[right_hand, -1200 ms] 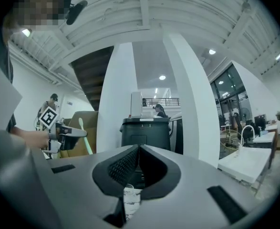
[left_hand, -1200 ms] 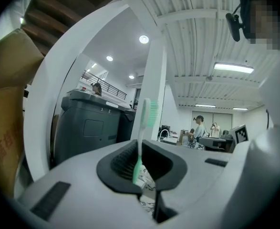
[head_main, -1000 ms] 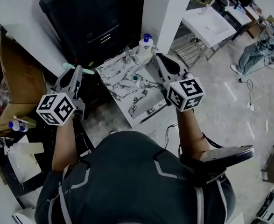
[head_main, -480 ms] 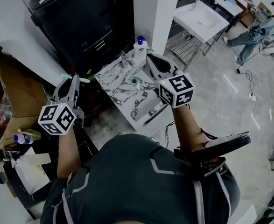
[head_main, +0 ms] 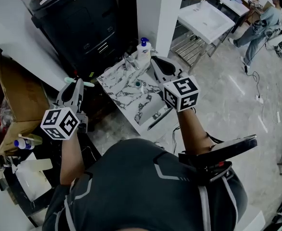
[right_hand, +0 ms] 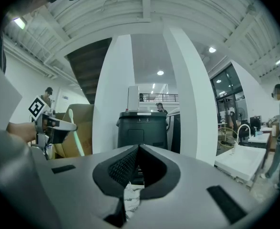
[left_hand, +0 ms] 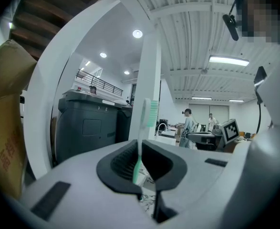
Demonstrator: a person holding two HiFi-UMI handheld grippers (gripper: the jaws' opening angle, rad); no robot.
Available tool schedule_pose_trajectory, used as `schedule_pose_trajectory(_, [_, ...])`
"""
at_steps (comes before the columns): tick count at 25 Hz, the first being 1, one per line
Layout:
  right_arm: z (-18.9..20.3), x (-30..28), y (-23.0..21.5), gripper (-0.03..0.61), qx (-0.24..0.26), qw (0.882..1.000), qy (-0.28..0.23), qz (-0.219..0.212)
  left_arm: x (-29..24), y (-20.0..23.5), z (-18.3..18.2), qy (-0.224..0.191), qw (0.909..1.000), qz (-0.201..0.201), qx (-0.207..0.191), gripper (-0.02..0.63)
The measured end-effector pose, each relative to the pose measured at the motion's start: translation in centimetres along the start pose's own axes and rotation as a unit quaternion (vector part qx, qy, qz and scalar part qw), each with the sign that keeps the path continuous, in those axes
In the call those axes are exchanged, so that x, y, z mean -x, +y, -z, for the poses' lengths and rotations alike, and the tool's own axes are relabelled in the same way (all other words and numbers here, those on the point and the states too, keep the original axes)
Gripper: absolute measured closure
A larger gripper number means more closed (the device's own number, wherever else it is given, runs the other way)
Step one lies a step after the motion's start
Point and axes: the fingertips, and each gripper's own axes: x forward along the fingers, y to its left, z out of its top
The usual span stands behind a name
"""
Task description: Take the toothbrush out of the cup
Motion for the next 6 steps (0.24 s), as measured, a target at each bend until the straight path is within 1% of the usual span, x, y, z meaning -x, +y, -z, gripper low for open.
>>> schedule_pose_trajectory(6, [-0.08,0.27,-0.17,0.552,-0.002,1.0,0.003,0.002,0.2,-0.27,-0.04,0.002,1.0,0.001,0.005,0.583])
